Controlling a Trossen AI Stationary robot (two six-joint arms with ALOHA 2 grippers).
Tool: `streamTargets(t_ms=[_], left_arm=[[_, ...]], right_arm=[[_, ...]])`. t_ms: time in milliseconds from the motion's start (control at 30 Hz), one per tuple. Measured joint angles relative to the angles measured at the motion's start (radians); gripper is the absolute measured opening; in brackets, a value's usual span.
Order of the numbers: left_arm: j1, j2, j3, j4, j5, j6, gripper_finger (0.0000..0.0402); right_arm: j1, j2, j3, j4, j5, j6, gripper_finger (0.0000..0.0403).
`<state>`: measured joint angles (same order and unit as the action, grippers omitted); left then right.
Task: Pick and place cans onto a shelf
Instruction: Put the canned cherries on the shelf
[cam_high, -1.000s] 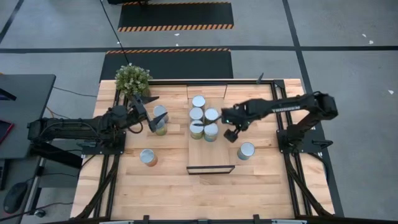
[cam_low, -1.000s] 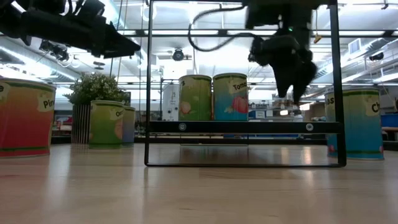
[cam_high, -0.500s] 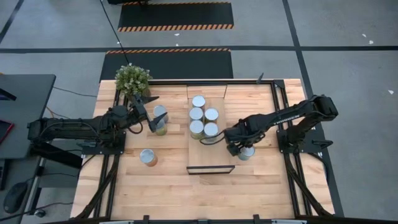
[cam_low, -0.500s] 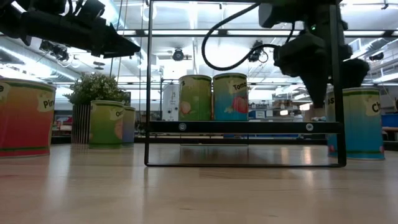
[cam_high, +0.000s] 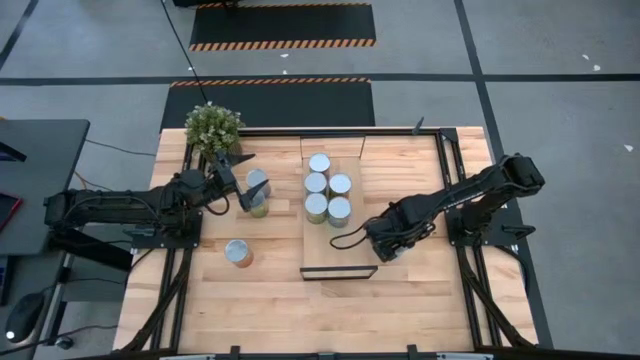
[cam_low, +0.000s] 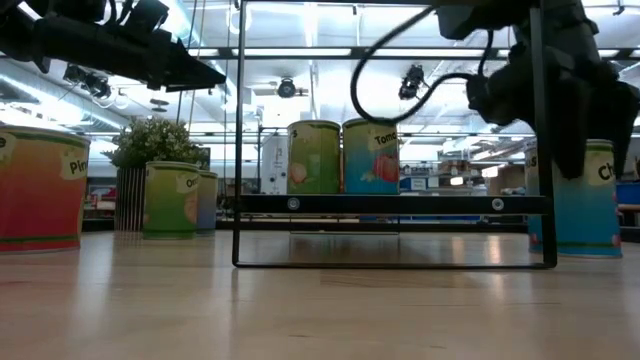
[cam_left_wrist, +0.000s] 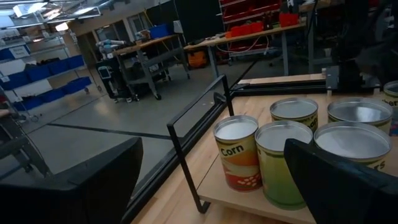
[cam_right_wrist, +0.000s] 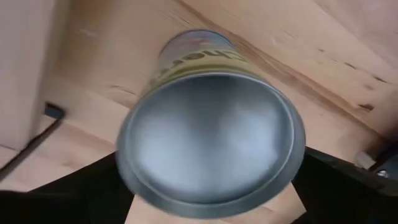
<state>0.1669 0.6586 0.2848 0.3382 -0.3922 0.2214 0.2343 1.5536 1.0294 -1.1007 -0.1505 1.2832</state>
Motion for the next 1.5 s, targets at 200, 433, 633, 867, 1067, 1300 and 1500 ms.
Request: streamTargets(t_ms=[200, 433, 633, 867, 1067, 1300, 1500], left_arm=[[0.000, 0.000, 0.000, 0.000, 0.000, 0.000, 0.0396], [0.000, 0.000, 0.000, 0.001, 0.000, -0.002, 0.0396], [-0.002, 0.000, 0.000, 0.003, 0.000, -0.027, 0.0396], [-0.002, 0.000, 0.000, 0.039, 0.000, 0.002, 0.0396], [-0.002, 0.000, 0.000, 0.119, 0.000, 0.054, 0.0396], [0.000, 0.000, 0.000, 0.136, 0.000, 0.085, 0.0396], [0.000, 0.000, 0.000, 0.136, 0.000, 0.090, 0.0396]], right_arm=[[0.000, 0.000, -0.027, 0.007, 0.062, -0.035, 0.0343], [-0.026, -0.004, -0.027, 0.005, 0.141, -0.135, 0.0315], [-0.065, -0.041, 0.005, -0.050, 0.254, -0.286, 0.0317], [-0.230, -0.146, 0.049, -0.040, 0.344, -0.602, 0.0318], [-0.440, -0.138, 0.125, -0.014, 0.329, -0.923, 0.0318], [-0.573, 0.035, 0.337, -0.009, 0.303, -1.245, 0.0318], [-0.627, 0.177, 0.512, -0.046, 0.277, -1.448, 0.0318]])
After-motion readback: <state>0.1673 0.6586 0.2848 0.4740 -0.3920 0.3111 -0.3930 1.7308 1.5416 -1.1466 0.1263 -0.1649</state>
